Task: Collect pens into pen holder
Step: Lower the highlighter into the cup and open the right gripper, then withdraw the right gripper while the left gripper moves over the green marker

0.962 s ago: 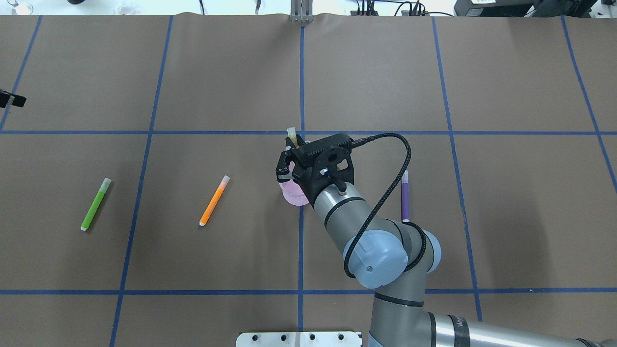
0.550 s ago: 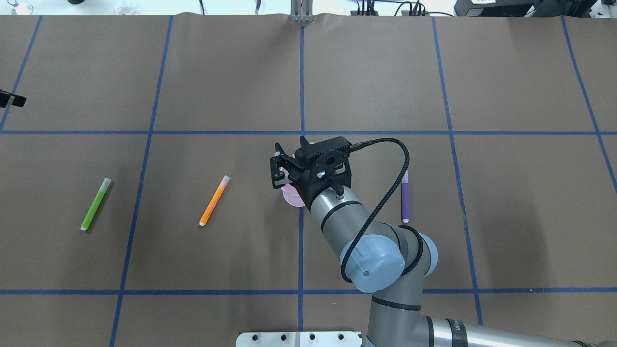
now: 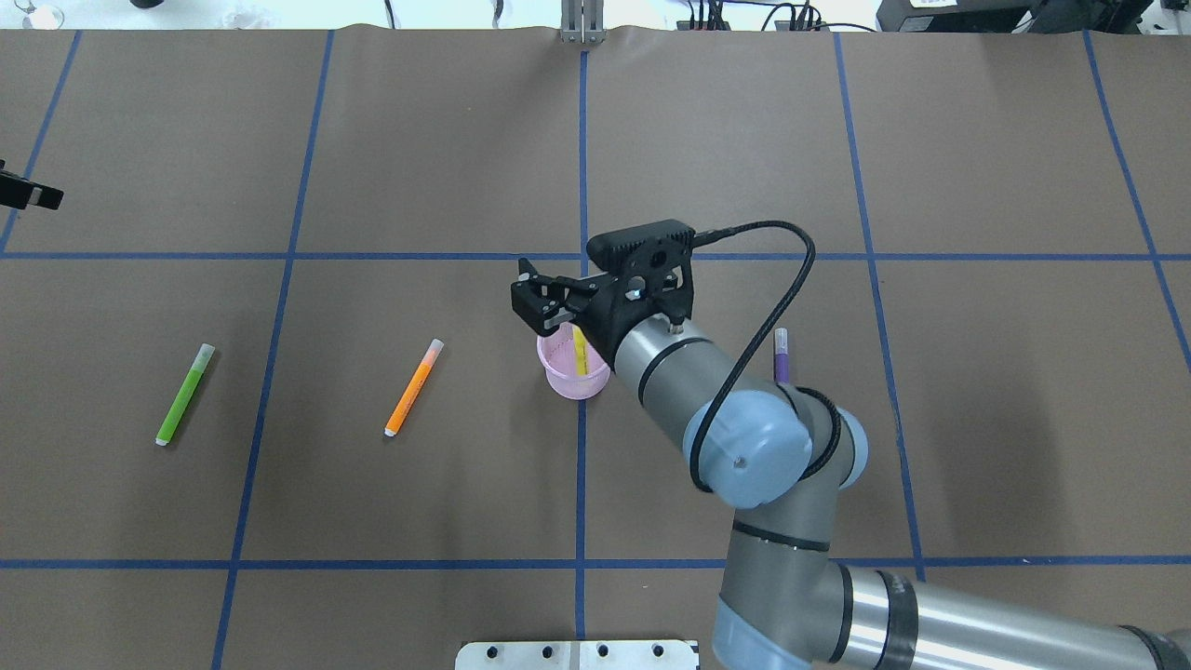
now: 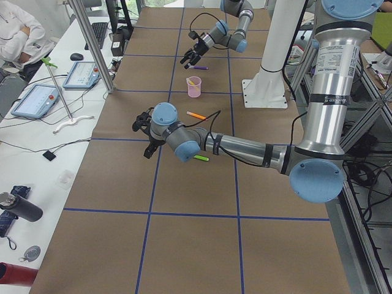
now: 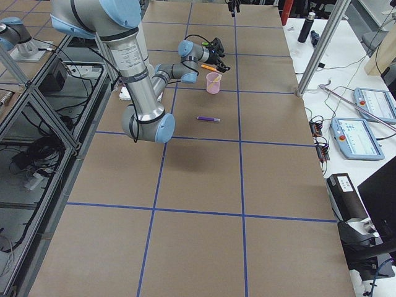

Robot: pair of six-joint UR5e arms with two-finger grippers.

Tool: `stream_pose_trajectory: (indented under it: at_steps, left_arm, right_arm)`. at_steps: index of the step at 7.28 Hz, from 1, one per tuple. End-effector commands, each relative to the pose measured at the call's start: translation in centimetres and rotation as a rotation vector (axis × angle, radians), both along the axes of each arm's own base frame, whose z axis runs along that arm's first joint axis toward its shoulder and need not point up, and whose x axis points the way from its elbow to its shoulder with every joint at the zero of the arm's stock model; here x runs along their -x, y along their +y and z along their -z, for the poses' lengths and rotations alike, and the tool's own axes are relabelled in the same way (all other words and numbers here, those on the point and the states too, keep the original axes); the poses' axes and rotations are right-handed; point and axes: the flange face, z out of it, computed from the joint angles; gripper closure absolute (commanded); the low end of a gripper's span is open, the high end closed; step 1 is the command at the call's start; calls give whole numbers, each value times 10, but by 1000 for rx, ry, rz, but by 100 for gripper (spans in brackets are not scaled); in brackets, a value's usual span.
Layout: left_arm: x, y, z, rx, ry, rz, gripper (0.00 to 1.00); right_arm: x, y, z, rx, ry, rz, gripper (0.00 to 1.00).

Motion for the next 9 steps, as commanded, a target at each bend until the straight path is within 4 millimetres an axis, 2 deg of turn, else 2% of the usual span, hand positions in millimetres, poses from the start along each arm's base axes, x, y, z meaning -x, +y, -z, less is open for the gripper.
stream_pose_trajectory:
  at_steps: [1,2,3,4,5,6,7,8,9]
  left_arm:
    - [-68,18,-10,82,-62,77,0]
    - [-94,30,-20,74,-110,74,0]
    - [-119,45,-26,82,-124,24,0]
    - [-136,57,-32,96,-130,-12,0]
    - [-151,67,-37,146,-121,-20,0]
    - [-162,74,-38,170,-116,-30,1]
    - [-169,79,-38,178,-110,-56,2]
    - [-175,84,-39,178,-113,-68,10]
    - [-180,87,-39,176,-114,-77,25]
  right_arm:
    - [-71,-85,-31,227,149,154,1]
    - [-117,-118,-44,301,172,224,1]
    - [-169,-142,-66,327,207,326,1]
    - [-217,-160,-90,339,253,395,1]
    - [-256,-173,-115,325,313,440,1]
    - [-285,-181,-132,328,359,468,1]
    - [-299,-185,-145,324,409,488,0]
    - [-317,-186,-165,306,447,498,0]
    - [-329,-184,-179,301,461,507,0]
